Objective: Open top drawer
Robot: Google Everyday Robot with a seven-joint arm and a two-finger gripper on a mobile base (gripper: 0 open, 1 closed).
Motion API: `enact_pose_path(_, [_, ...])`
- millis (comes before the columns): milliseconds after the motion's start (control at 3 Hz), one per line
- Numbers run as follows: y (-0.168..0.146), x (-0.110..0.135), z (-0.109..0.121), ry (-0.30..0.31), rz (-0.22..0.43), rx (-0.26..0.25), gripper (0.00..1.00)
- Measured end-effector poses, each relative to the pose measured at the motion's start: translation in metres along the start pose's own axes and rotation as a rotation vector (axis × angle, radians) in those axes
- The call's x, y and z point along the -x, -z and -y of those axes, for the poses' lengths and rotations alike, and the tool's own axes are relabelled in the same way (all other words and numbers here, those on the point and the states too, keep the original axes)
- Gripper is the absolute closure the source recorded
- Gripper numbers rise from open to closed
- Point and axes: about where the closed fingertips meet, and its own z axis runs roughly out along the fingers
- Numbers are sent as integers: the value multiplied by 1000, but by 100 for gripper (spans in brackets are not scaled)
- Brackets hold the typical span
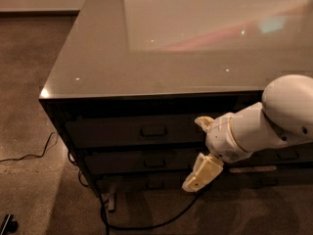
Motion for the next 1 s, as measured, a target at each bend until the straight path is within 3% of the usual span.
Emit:
enact_pose_path(667, [-7, 1, 9, -20, 0, -25, 0])
enact_pose_path(1000, [-16, 6, 27, -26, 14, -70, 0])
